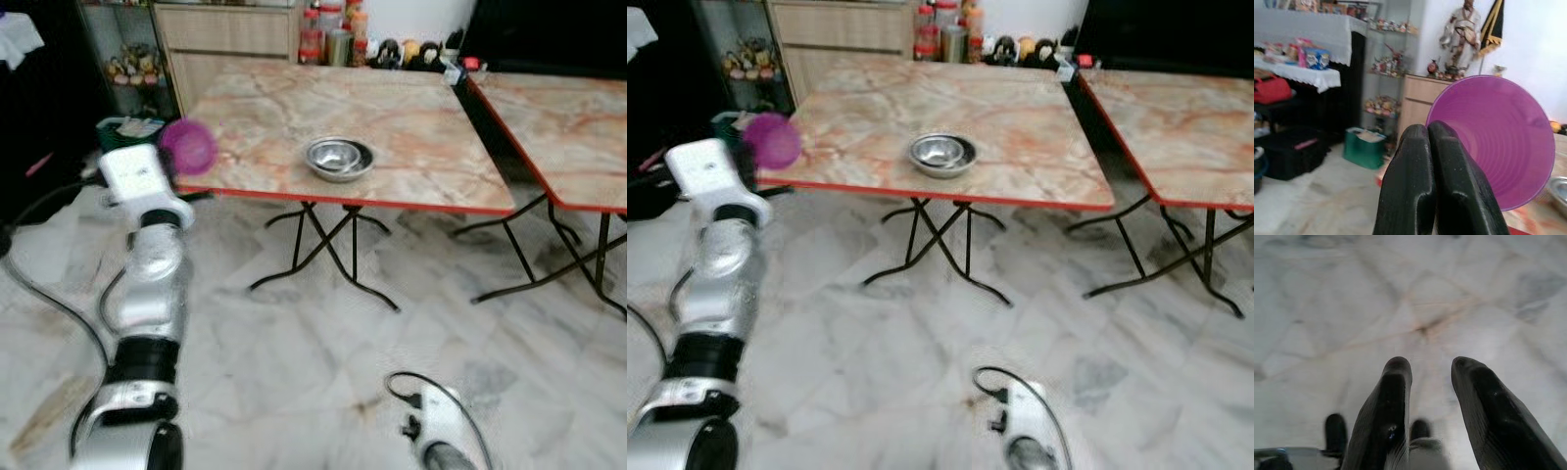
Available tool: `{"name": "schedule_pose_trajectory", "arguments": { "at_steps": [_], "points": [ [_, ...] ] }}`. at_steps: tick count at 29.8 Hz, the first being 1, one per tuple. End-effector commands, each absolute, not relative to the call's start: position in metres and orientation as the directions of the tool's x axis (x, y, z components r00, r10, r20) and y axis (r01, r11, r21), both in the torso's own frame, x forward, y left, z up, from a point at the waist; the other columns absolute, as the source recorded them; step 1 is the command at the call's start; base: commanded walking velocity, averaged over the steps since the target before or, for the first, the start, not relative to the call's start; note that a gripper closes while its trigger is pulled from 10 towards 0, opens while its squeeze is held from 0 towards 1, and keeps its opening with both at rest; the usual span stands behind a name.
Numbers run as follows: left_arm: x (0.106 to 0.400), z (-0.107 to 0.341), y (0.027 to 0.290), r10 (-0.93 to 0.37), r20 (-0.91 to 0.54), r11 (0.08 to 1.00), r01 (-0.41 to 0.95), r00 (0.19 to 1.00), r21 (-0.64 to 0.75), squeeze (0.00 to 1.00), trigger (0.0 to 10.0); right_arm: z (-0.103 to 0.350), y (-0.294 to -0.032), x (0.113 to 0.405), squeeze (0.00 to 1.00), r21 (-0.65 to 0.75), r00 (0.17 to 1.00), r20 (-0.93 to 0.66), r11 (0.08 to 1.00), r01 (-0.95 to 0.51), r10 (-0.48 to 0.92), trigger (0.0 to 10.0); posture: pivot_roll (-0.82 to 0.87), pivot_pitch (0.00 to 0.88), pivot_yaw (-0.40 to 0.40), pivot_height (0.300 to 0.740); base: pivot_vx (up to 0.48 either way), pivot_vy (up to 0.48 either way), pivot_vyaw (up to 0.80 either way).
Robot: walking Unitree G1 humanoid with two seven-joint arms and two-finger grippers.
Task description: Setting the table
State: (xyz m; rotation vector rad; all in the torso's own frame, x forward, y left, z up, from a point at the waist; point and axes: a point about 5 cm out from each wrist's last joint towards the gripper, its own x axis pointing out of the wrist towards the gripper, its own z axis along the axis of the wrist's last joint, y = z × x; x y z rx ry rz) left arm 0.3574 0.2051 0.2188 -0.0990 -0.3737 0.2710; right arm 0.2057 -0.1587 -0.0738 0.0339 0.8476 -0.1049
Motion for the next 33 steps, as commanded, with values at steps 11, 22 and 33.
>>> {"name": "schedule_pose_trajectory", "arguments": {
  "at_steps": [11,22,33],
  "points": [
    [0.3598,0.2282,0.1915,0.233,0.372,0.970,-0.191,0.898,-0.147,0.00,10.0,-0.0735,-0.1694,0.2048,0.00,-0.028,0.658,-0.746,0.992,0.123,-0.103,10.0,0.05,0.000,-0.027,0.740,0.000,0.000,0.00],
    [0.3589,0.2297,0.1915,0.232,0.379,0.971,-0.194,0.896,-0.138,0.00,10.0,-0.0735,-0.1694,0.2048,0.00,-0.026,0.659,-0.746,0.993,0.117,-0.097,10.0,0.06,0.000,-0.031,0.740,0.205,0.000,0.00],
    [0.3592,0.2291,0.1918,0.233,0.374,0.972,-0.200,0.898,-0.127,0.00,10.0,-0.0733,-0.1688,0.2054,0.00,-0.038,0.660,-0.747,0.996,0.084,-0.084,10.0,0.06,0.000,-0.032,0.740,0.313,0.000,0.00]
  ]
}}
